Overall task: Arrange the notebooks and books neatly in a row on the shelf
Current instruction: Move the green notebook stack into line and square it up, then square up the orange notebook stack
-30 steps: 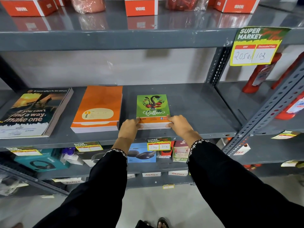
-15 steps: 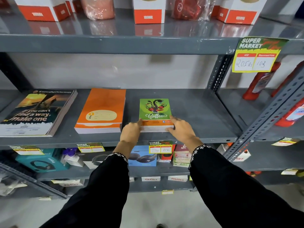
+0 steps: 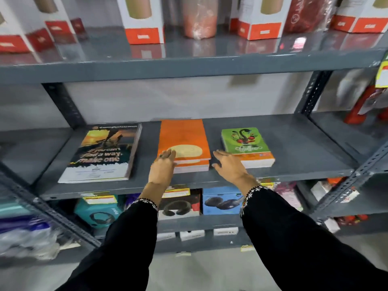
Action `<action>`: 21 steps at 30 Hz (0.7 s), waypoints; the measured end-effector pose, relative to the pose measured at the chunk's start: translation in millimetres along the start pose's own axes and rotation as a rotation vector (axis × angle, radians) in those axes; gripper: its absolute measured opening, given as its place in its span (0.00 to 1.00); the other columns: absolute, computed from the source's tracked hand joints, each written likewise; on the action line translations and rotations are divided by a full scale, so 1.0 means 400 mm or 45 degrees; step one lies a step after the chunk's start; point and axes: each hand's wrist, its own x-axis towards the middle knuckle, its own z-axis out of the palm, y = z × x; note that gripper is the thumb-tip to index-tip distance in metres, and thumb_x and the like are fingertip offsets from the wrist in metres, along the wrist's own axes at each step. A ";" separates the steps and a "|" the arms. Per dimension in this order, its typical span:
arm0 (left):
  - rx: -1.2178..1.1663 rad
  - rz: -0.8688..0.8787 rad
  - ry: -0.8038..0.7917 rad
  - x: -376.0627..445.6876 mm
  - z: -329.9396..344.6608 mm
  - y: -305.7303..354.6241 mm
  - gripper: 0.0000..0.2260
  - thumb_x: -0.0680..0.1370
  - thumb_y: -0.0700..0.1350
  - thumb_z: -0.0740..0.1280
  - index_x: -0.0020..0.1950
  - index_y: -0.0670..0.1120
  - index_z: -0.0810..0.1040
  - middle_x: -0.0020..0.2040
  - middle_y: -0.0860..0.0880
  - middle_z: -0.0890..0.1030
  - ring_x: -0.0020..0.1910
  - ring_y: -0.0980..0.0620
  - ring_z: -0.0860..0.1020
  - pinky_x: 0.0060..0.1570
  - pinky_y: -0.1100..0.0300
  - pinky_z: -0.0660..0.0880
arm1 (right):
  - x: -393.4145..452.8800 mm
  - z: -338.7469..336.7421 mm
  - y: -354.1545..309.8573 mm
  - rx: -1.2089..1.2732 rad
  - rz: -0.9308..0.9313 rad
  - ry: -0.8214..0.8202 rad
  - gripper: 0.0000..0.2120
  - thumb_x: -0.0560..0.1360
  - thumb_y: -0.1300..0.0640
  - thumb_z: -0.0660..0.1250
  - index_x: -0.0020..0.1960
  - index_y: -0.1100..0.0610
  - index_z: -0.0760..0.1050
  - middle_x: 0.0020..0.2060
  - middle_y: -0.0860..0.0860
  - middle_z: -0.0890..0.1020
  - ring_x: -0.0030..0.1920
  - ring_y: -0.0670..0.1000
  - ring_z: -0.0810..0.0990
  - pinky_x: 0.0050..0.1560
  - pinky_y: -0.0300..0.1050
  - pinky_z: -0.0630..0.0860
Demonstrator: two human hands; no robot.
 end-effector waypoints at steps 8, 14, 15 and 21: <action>-0.254 -0.043 -0.128 0.000 0.006 -0.138 0.21 0.78 0.35 0.61 0.69 0.50 0.70 0.71 0.41 0.71 0.64 0.41 0.76 0.65 0.52 0.73 | 0.032 0.059 -0.110 0.228 0.304 -0.123 0.29 0.78 0.54 0.64 0.76 0.59 0.58 0.71 0.60 0.70 0.68 0.60 0.72 0.67 0.51 0.70; -0.252 -0.071 -0.027 0.005 0.009 -0.139 0.15 0.80 0.36 0.61 0.66 0.45 0.75 0.60 0.40 0.81 0.57 0.40 0.80 0.61 0.49 0.76 | 0.056 0.054 -0.115 0.010 0.300 -0.100 0.20 0.79 0.61 0.63 0.70 0.60 0.66 0.62 0.63 0.75 0.63 0.62 0.76 0.60 0.52 0.74; -0.235 -0.076 -0.014 0.002 0.009 -0.139 0.14 0.80 0.37 0.61 0.65 0.44 0.75 0.58 0.40 0.82 0.56 0.39 0.80 0.60 0.49 0.76 | 0.054 0.054 -0.115 -0.057 0.281 -0.084 0.18 0.79 0.62 0.62 0.68 0.60 0.68 0.58 0.62 0.78 0.60 0.61 0.78 0.58 0.52 0.75; -0.134 -0.067 0.023 -0.011 0.010 -0.144 0.12 0.80 0.38 0.63 0.61 0.46 0.78 0.54 0.41 0.84 0.52 0.40 0.81 0.54 0.51 0.78 | 0.044 0.046 -0.123 -0.250 0.227 -0.065 0.14 0.80 0.56 0.60 0.63 0.58 0.74 0.52 0.62 0.83 0.55 0.62 0.81 0.51 0.51 0.77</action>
